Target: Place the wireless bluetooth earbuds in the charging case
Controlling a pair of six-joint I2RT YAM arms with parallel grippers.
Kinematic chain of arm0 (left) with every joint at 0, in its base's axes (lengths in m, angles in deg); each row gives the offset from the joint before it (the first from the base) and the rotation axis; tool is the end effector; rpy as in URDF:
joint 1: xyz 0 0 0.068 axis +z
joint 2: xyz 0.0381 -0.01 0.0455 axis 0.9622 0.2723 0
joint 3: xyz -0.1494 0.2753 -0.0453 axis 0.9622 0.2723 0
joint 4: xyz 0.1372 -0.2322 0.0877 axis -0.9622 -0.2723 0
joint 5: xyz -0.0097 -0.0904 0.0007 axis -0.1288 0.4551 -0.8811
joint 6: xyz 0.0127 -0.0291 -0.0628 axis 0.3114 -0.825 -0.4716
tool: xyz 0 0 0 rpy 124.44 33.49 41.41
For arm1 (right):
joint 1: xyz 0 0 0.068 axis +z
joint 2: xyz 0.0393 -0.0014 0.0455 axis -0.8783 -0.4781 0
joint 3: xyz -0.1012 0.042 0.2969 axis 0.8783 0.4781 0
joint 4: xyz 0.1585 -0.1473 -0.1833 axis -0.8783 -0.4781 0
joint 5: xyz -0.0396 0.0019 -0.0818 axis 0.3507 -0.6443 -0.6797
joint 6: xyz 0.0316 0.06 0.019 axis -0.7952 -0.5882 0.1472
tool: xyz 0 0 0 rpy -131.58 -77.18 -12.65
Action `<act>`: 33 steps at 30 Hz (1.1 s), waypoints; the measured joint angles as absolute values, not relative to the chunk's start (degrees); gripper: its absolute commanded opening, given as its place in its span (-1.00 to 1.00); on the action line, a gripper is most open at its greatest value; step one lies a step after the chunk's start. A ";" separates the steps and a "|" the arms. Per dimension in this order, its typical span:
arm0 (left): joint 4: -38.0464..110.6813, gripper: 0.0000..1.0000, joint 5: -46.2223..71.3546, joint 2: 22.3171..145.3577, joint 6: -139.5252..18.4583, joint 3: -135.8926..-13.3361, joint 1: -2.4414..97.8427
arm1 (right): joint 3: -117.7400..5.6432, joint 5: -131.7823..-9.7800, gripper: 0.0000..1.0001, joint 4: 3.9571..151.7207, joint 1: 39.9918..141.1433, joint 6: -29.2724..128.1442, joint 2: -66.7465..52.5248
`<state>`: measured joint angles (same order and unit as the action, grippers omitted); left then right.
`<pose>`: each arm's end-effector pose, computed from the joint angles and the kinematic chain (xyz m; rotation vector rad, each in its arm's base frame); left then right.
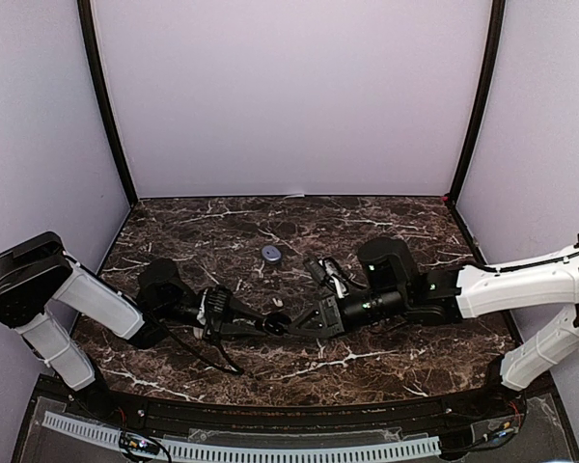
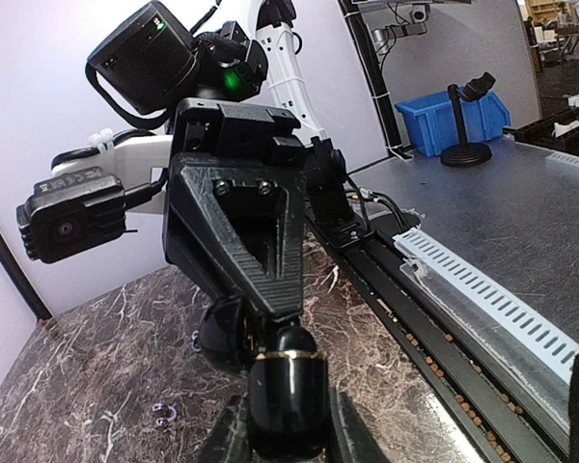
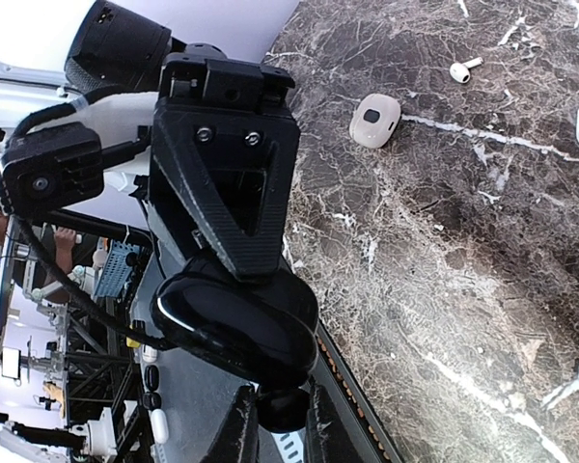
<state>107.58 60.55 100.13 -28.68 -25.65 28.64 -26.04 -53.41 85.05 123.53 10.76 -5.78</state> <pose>0.1681 -0.2399 0.2035 1.4486 0.7344 -1.0666 0.1344 0.3056 0.2583 -0.6655 2.3266 1.4884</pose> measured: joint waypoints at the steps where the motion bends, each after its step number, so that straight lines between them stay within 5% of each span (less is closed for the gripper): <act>1: 107.51 -1.00 60.40 100.13 -28.57 -25.65 28.62 | -26.15 -53.58 -1.00 85.09 123.53 10.54 -5.97; 33: 114.05 -1.00 57.87 104.44 -31.26 -25.67 26.72 | -22.13 -52.60 -0.92 93.92 122.24 4.81 -7.61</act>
<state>114.05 57.87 104.44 -31.26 -25.67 26.72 -22.13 -52.60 93.92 122.24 4.81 -7.61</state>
